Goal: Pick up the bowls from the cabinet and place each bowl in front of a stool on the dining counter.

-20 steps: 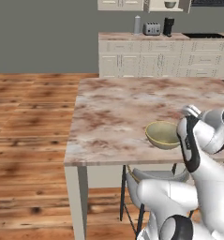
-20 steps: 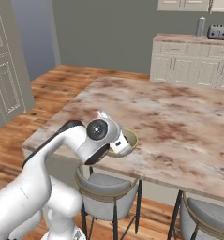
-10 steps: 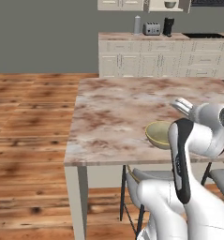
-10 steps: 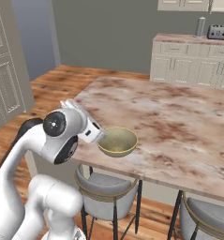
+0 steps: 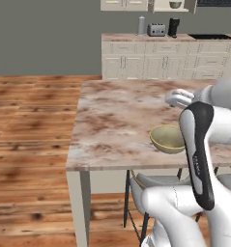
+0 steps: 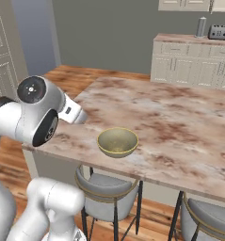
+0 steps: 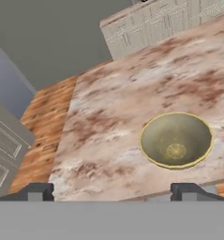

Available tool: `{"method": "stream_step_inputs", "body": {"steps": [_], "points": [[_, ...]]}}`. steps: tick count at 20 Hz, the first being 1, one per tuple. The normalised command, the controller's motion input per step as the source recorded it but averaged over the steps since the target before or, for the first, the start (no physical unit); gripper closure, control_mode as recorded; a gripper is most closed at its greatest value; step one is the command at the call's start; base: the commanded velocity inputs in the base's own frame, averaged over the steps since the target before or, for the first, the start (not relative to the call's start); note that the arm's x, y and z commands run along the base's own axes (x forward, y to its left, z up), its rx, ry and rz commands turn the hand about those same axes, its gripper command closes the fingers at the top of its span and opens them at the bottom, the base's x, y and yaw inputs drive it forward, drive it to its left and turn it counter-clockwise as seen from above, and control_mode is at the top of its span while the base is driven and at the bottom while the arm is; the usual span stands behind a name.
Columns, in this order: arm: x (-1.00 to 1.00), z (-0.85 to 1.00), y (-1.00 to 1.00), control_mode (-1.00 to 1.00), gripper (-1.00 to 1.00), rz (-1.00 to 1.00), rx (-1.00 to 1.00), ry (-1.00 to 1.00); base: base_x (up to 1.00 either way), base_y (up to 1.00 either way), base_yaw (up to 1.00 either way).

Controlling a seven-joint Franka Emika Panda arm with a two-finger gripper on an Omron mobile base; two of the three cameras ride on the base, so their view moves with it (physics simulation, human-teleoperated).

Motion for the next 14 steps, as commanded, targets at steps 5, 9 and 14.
{"method": "stream_step_inputs", "body": {"steps": [5, 9, 14], "points": [[-0.32, 0.00, 0.24, -1.00, -1.00, 0.00, 0.00, -0.02, 0.00, 0.00, 0.00], [-0.42, -0.28, 0.22, -1.00, -1.00, 0.00, 0.00, -0.05, 0.00, 0.00, 0.00], [-0.42, -0.58, 0.01, -1.00, -1.00, 0.01, 0.00, -0.16, 0.00, 0.00, 0.00]]}}
